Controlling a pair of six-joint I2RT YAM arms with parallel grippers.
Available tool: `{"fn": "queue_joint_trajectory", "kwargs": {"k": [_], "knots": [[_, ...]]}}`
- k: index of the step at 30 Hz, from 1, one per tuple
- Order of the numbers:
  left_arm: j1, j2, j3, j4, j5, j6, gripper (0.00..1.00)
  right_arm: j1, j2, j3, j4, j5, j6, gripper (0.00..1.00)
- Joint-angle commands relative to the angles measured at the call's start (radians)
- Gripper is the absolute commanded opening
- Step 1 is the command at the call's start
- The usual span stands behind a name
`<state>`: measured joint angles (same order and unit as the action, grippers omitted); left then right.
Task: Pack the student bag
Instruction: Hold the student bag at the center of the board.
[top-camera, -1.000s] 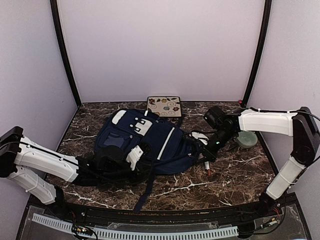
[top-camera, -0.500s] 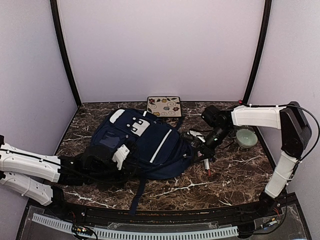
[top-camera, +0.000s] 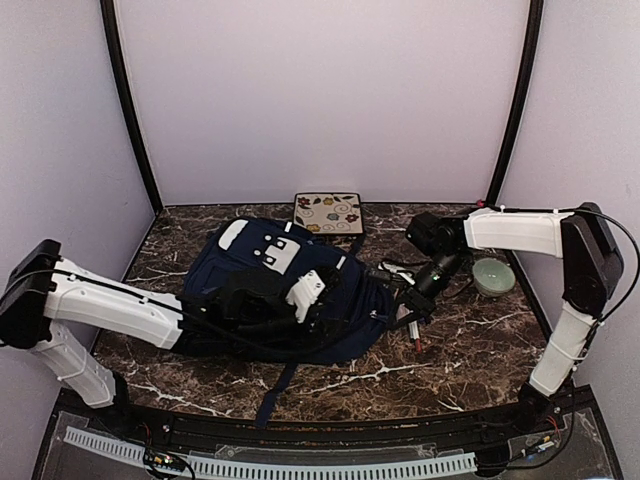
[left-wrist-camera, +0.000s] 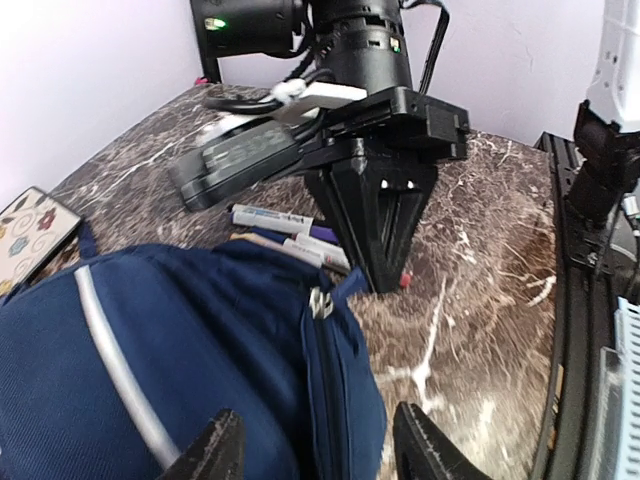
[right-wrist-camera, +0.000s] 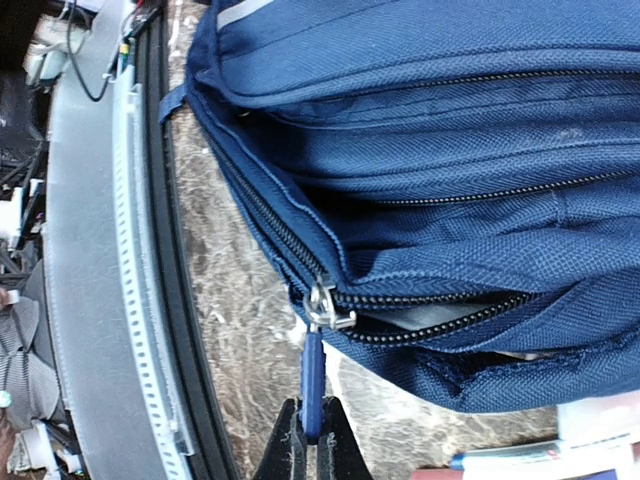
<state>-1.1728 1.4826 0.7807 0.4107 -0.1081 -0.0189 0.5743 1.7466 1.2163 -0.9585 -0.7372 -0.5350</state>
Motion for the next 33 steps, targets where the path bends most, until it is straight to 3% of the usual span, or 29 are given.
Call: {"fn": "queue_joint_trajectory", "kwargs": {"k": [1, 9, 14, 18, 24, 25, 26, 27, 30, 33], "knots": [[-0.013, 0.193, 0.134, 0.087, 0.007, 0.091, 0.54, 0.009, -0.014, 0.02, -0.061, -0.105, -0.023, 0.0], [0.018, 0.354, 0.189, 0.129, 0.004, 0.102, 0.55, 0.007, -0.027, -0.008, -0.053, -0.109, -0.024, 0.0], [0.03, 0.396, 0.213, 0.125, 0.042, 0.092, 0.39, 0.005, -0.038, -0.023, -0.03, -0.082, -0.019, 0.0], [0.03, 0.395, 0.223, 0.129, 0.065, 0.086, 0.21, -0.041, -0.047, -0.009, -0.039, -0.04, -0.023, 0.21], [0.047, 0.364, 0.155, 0.259, 0.098, 0.021, 0.08, -0.109, -0.179, 0.008, 0.029, 0.114, -0.02, 0.63], [0.05, 0.36, 0.142, 0.288, 0.105, 0.002, 0.06, -0.114, -0.216, -0.008, 0.081, 0.147, -0.002, 0.71], [0.053, 0.36, 0.132, 0.316, 0.114, -0.014, 0.05, -0.117, -0.258, -0.036, 0.147, 0.183, 0.025, 0.95], [0.055, 0.36, 0.125, 0.337, 0.122, -0.031, 0.03, -0.117, -0.307, -0.089, 0.218, 0.243, 0.052, 1.0], [0.062, 0.368, 0.121, 0.378, 0.142, -0.073, 0.0, -0.122, -0.375, -0.183, 0.403, 0.304, 0.142, 1.0], [0.067, 0.378, 0.128, 0.399, 0.145, -0.117, 0.0, -0.111, -0.352, -0.161, 0.357, 0.216, 0.105, 0.98]]}}
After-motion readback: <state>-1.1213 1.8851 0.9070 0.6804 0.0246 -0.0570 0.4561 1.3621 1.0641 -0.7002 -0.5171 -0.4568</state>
